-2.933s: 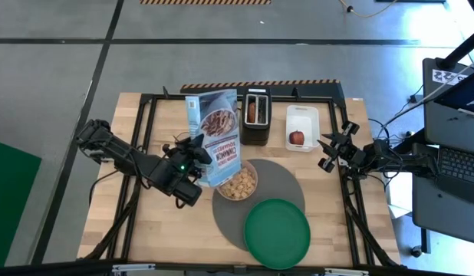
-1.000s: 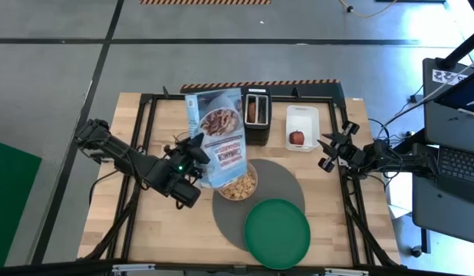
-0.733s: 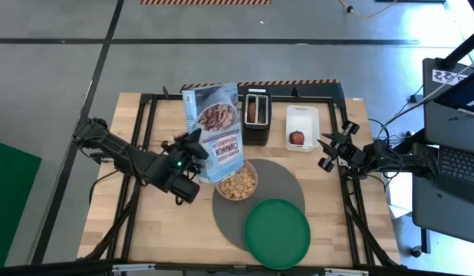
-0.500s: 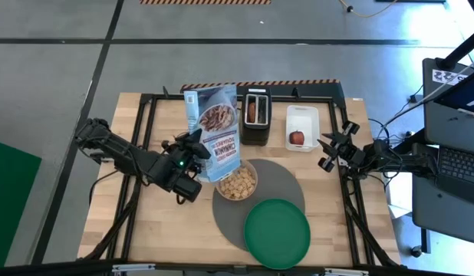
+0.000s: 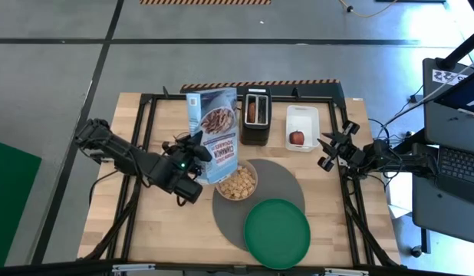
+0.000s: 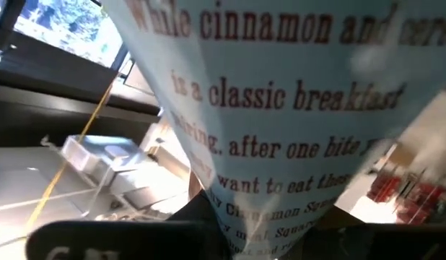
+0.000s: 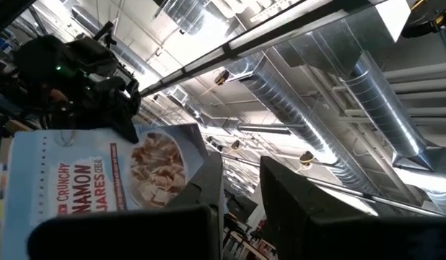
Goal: Arrange a breakfast setting
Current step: Pour the cereal from the cereal box into the pink bowl
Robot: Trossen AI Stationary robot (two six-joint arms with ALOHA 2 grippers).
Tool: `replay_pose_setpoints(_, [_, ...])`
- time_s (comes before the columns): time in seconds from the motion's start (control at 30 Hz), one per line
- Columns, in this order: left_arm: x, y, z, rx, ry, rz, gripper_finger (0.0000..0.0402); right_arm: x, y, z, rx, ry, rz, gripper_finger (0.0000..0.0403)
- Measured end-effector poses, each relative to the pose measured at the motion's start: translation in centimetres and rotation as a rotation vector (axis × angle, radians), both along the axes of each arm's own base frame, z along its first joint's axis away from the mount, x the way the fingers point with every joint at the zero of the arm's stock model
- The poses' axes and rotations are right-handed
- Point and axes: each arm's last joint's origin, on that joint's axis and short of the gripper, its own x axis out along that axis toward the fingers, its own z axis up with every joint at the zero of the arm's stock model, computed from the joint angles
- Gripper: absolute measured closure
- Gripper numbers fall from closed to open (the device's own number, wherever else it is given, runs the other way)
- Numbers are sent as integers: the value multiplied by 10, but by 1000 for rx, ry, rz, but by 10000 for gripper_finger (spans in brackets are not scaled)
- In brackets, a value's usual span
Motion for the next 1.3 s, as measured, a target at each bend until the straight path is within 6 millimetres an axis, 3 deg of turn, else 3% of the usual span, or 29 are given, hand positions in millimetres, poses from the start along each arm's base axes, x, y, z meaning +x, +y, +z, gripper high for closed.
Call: replay_pose_setpoints(1.3, [3,-5,4,28,-24,-11,345,0,0,0,8,6,-17,340])
